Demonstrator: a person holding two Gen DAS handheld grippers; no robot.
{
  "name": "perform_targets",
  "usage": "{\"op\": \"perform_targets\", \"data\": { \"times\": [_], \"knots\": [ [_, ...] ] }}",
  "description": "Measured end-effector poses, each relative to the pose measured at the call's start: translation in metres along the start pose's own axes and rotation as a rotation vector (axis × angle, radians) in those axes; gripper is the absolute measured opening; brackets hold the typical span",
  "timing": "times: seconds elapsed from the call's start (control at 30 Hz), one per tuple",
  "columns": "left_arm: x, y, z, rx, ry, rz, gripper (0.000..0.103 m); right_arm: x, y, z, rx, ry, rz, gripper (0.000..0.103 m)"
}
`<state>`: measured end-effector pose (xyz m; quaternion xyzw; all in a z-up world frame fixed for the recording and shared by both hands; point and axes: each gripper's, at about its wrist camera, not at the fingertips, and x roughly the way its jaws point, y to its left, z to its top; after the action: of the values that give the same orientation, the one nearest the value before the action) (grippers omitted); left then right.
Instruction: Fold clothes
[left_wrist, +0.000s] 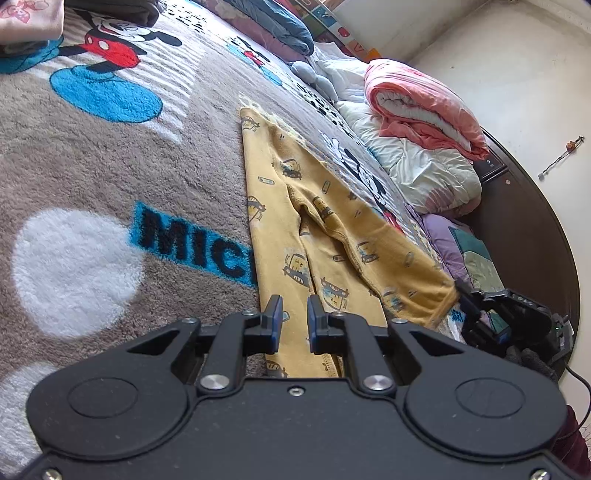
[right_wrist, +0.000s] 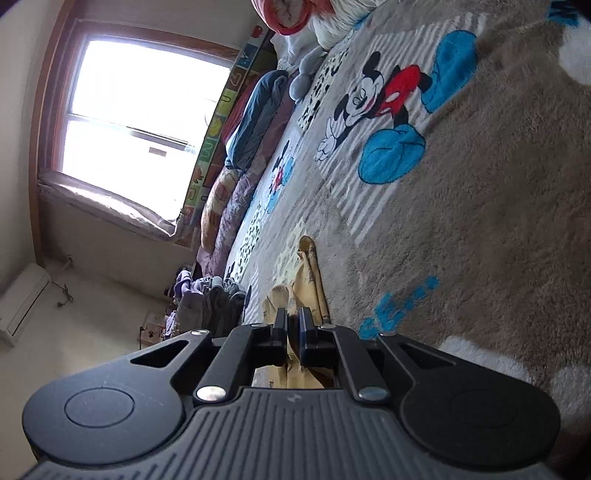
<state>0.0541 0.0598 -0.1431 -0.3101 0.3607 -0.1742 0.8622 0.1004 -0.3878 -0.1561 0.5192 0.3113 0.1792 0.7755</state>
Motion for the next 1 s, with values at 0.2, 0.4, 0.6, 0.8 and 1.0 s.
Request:
{"op": "perform_targets", "data": {
  "times": [0.2, 0.4, 0.6, 0.8, 1.0],
  "knots": [
    [0.001, -0.001, 0.009, 0.013, -0.019, 0.027, 0.013, 0.014, -0.016, -0.006, 0.088, 0.034, -0.052, 0.008],
    [0.024, -0.008, 0.073, 0.149, -0.092, 0.137, 0.013, 0.012, -0.003, -0.002, 0.042, 0.005, -0.018, 0.008],
    [0.078, -0.005, 0.136, 0.231, -0.078, 0.213, 0.013, 0.011, -0.008, 0.003, 0.049, -0.012, -0.007, 0.008],
    [0.129, -0.006, 0.163, 0.3, -0.04, 0.255, 0.013, 0.008, -0.022, 0.006, 0.072, -0.018, -0.006, 0.008],
    [0.162, 0.01, 0.175, 0.288, 0.035, 0.289, 0.015, 0.012, -0.036, 0.007, 0.084, -0.016, -0.03, 0.008]
  ]
}}
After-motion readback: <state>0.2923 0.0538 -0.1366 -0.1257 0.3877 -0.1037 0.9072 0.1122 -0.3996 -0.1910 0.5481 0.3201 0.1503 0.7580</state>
